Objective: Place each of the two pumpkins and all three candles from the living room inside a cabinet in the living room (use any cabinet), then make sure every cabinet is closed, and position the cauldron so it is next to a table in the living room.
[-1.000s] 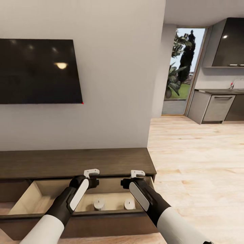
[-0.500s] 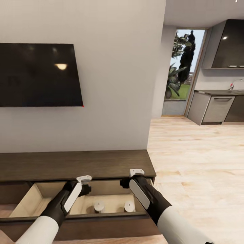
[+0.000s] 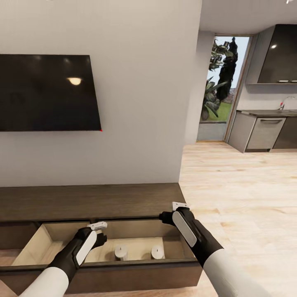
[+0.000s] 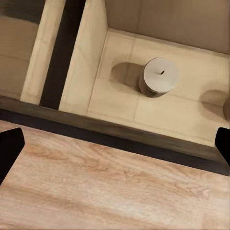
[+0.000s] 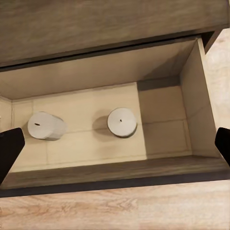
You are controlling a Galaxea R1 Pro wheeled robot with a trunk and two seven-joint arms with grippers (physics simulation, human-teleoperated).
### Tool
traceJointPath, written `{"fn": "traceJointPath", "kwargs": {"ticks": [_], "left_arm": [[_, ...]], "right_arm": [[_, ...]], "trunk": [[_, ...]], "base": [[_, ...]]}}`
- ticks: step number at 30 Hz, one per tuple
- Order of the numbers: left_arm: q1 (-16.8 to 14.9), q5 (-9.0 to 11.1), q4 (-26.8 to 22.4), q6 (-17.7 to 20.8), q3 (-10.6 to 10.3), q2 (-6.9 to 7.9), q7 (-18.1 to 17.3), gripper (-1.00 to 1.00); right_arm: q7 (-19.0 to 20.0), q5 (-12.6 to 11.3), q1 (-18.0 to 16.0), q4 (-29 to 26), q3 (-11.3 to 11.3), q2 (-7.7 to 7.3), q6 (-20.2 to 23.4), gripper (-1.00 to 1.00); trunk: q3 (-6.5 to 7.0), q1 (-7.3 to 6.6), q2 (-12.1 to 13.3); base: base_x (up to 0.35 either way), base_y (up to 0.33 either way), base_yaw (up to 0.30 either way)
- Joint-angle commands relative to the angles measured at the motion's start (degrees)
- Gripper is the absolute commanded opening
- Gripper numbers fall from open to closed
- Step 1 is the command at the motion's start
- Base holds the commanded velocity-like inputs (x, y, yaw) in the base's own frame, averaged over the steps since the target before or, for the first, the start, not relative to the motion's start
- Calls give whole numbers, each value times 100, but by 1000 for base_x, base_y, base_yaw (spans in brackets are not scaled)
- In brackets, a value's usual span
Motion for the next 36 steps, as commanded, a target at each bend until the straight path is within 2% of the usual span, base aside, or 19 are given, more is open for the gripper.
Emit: {"fn": "traceJointPath", "kwargs": {"ticks": [1, 21, 36], "left_arm": [[-3, 62, -8, -6, -35, 2, 56, 100], [-1, 46, -7, -35, -36, 18, 49, 100], [-1, 61, -7, 6, -26, 27, 52, 100]], "right_arm": [[-60, -62, -5, -7, 12, -2, 5, 100], [-64, -66, -4, -10, 6, 9, 24, 100], [-94, -26, -4, -8, 9, 40, 33, 100]], "trunk": [[-6, 0, -3], [-6, 0, -3], [-6, 0, -3]], "base": [[0, 0, 0], [-110, 0, 4], [-3, 0, 261]]}}
